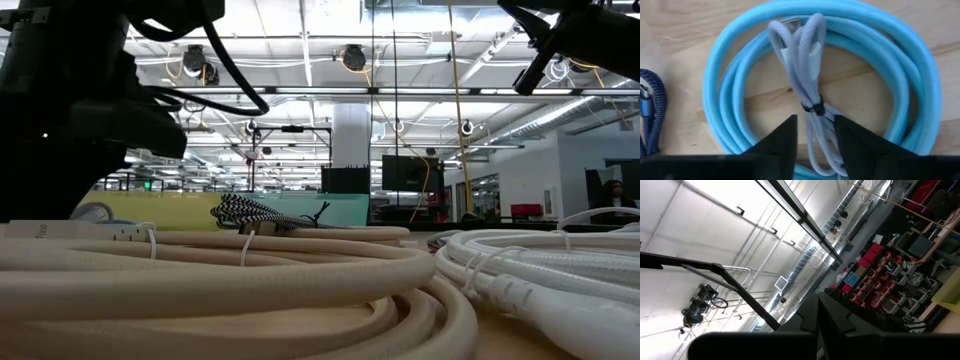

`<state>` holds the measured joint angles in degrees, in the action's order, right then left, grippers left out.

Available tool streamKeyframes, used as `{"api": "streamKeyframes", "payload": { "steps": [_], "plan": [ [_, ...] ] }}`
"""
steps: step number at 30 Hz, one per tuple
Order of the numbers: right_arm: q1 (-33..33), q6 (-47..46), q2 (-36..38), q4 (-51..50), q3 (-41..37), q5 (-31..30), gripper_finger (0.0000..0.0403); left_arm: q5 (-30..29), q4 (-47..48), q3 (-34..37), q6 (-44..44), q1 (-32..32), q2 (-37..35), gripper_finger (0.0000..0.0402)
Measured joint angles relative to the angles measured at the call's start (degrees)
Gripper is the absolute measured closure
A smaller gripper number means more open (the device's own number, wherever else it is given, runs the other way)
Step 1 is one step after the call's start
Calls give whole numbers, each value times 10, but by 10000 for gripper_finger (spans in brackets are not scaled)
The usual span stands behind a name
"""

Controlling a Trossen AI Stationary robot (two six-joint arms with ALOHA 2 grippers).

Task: Pick & Place USB Port
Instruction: Put the white charger cable into the green bin

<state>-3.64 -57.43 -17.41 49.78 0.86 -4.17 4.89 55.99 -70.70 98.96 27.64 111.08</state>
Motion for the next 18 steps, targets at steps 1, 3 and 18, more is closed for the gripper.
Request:
{"api": "streamKeyframes", "payload": {
  "steps": [1, 3, 18],
  "plan": [
    [0, 0, 0, 0, 0, 0, 403, -4, -3, 0, 0, 0, 0, 293],
    [0, 2, 0, 0, 0, -1, 403, -11, -7, 1, -4, 0, -4, 348],
    [0, 14, 0, -3, 0, -2, 403, -182, 62, -39, 82, 19, -152, 399]
  ]
}}
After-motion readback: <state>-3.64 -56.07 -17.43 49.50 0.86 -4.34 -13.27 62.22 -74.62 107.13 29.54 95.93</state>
